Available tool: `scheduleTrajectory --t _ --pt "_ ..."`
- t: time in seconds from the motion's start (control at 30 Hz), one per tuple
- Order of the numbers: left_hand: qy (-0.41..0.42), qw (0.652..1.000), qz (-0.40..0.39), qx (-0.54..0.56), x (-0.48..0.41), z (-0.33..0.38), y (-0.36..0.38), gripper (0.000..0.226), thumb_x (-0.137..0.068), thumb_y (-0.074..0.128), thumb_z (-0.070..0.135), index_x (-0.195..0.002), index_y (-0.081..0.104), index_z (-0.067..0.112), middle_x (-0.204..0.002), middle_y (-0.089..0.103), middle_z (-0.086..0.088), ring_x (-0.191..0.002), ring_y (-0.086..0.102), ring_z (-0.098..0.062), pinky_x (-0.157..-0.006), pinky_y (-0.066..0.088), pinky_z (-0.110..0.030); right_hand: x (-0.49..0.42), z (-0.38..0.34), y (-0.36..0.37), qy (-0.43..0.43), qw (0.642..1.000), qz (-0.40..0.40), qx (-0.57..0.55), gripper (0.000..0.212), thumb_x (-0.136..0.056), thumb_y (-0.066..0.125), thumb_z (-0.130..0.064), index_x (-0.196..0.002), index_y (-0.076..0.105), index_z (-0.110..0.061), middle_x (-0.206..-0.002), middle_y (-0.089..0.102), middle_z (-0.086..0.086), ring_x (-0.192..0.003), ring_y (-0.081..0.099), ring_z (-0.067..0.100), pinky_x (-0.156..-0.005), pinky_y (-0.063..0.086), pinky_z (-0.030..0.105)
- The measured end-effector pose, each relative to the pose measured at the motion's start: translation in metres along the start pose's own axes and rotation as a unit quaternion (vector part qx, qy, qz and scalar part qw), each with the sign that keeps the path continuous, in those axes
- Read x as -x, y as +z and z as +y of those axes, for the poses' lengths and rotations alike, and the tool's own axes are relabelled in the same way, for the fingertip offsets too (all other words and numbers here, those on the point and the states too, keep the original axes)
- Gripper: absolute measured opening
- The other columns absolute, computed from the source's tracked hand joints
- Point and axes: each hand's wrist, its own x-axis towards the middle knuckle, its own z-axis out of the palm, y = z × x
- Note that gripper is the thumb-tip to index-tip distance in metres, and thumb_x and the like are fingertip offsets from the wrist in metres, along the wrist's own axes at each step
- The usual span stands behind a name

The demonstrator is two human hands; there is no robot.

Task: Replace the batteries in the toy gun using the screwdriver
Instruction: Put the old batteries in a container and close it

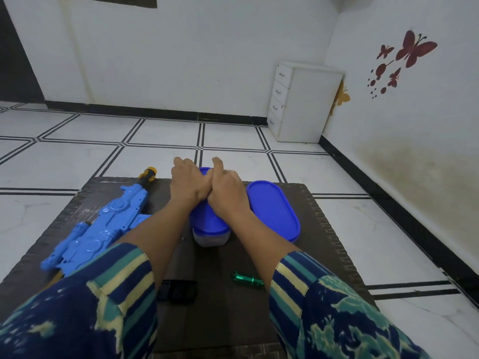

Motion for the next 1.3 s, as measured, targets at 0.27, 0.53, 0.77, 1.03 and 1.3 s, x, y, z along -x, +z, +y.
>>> scheduleTrajectory --t 0.27,0.53,0.77,1.03,1.3 --pt "-0.027 0.999 -0.027 0.008 -0.003 0.005 -0.025 0.043 -0.087 0.044 0.047 -0.072 0.058 0.009 -0.071 0.058 -0.008 -0.069 0.054 -0.024 -0.06 0.038 -0.031 0.004 -0.001 -0.005 -0.006 1.0 0.019 0.006 0.062 -0.098 0.041 -0.018 -0.153 0.015 -0.008 -0.118 0.057 0.014 -0.102 0.053 0.027 -0.086 0.048 0.041" --pt "-0.15 0.93 -0.153 0.297 -0.001 -0.007 -0.046 0.046 -0.072 0.05 0.054 -0.085 0.062 0.011 -0.088 0.064 -0.011 -0.075 0.056 -0.022 -0.065 0.042 -0.034 -0.004 0.0 -0.006 0.082 0.992 -0.028 -0.091 0.054 -0.096 0.039 -0.059 -0.111 0.051 -0.009 -0.101 0.062 0.01 -0.094 0.059 0.026 -0.078 0.052 0.04" --pt "-0.127 0.942 -0.21 0.228 0.006 0.002 -0.053 0.11 -0.055 0.029 0.098 -0.109 0.066 0.01 -0.109 0.065 -0.012 -0.099 0.061 -0.027 -0.094 0.045 -0.042 -0.021 -0.011 -0.053 0.121 0.978 -0.055 -0.163 0.033 -0.096 0.052 -0.044 -0.101 0.044 -0.012 -0.094 0.054 0.003 -0.083 0.051 0.022 -0.062 0.036 0.031" --pt "0.145 0.988 -0.059 0.018 0.044 0.013 -0.054 0.058 -0.094 0.021 0.064 -0.101 0.058 0.02 -0.096 0.067 0.0 -0.087 0.058 -0.018 -0.094 0.043 -0.051 -0.012 -0.024 -0.124 0.044 0.993 -0.009 -0.111 0.023 -0.084 0.051 -0.01 -0.063 0.041 -0.017 -0.07 0.049 0.0 -0.068 0.045 0.022 -0.061 0.031 0.03" --pt "0.147 0.96 -0.186 -0.152 0.092 0.077 -0.044 0.026 -0.093 0.043 0.031 -0.107 0.061 0.018 -0.11 0.067 -0.005 -0.103 0.061 -0.026 -0.092 0.044 -0.046 0.035 0.008 -0.109 0.033 0.963 -0.104 0.247 0.029 -0.093 0.048 -0.016 -0.12 0.054 -0.01 -0.122 0.058 0.01 -0.121 0.043 0.031 -0.094 0.038 0.047"
